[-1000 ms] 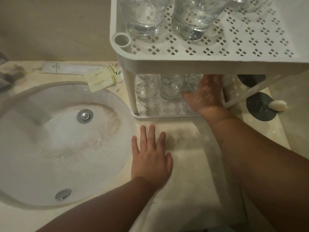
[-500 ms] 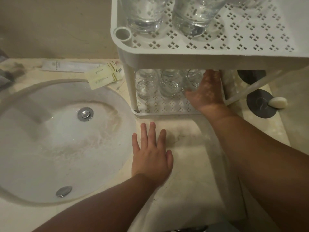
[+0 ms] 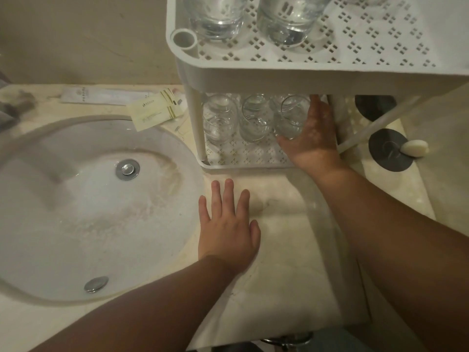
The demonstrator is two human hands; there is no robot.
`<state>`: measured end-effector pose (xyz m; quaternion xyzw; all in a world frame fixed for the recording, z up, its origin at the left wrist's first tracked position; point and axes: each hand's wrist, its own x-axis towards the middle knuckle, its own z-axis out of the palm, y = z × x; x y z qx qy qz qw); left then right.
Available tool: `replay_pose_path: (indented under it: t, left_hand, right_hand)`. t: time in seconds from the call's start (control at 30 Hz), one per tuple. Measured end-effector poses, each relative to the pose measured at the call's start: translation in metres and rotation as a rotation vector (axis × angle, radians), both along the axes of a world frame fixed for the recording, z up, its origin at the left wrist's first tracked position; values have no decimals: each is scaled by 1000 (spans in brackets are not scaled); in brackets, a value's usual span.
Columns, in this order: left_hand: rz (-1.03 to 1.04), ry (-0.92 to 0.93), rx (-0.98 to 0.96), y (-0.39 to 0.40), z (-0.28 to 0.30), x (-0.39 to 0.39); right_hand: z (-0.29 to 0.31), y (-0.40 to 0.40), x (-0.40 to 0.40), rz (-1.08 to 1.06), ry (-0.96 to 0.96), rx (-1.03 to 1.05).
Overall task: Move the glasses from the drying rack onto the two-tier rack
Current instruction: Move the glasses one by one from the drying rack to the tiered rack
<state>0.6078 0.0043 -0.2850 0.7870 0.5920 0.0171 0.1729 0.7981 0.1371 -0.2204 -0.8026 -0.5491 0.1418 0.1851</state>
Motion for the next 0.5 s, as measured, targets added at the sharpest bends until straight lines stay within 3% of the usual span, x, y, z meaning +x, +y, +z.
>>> replay_pose_path:
  t: [0.27, 0.5]
  left_hand:
    - [-1, -20, -21, 1, 6, -3]
    - [-77, -56, -185, 13, 37, -15]
  right_hand:
    - [18, -23, -6, 19, -20, -29]
    - [53, -48, -25, -7, -36, -74]
